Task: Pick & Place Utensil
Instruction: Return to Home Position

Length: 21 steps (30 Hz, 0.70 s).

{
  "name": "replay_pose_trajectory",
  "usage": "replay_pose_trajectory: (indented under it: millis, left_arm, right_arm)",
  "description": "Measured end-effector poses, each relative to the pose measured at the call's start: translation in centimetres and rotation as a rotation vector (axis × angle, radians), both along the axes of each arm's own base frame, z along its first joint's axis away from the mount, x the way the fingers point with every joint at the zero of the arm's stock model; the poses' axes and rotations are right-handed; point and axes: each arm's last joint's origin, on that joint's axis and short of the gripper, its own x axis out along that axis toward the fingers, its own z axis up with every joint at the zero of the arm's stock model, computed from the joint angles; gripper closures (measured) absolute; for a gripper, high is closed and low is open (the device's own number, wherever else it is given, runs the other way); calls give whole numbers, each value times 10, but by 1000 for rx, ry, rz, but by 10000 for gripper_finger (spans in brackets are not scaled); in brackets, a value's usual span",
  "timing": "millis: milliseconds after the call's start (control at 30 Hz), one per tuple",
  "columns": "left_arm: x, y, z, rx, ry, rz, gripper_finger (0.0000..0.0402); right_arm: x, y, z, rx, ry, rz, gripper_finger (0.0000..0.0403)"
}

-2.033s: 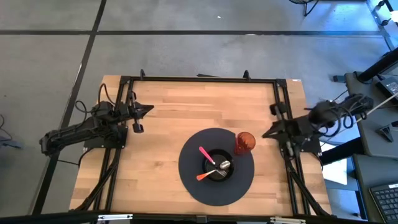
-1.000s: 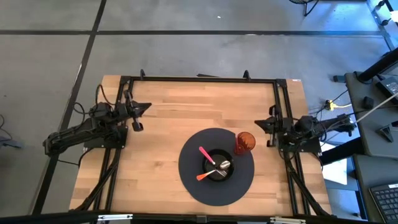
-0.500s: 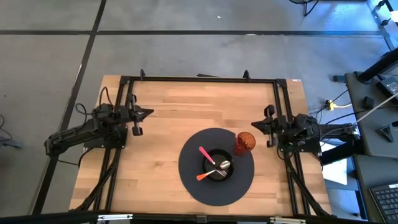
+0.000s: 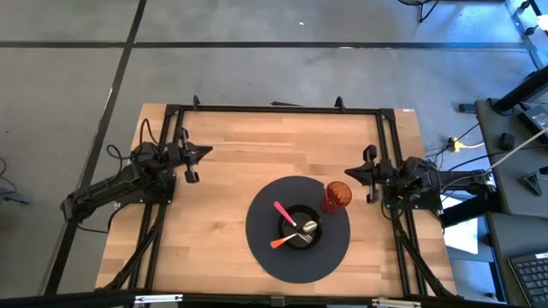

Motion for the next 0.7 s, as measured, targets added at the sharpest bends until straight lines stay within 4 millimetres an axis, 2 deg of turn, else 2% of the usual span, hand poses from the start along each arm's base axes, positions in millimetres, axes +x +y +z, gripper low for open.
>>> replay_pose_trajectory:
  millis: [333, 700]
  left_arm:
    - [0, 1, -3, -20, 29, -42, 399]
    - [0, 1, -3, -20, 28, -29, 394]
  right_arm:
    - [0, 0, -1, 1, 8, -5, 402]
    - [0, 0, -2, 2, 19, -11, 364]
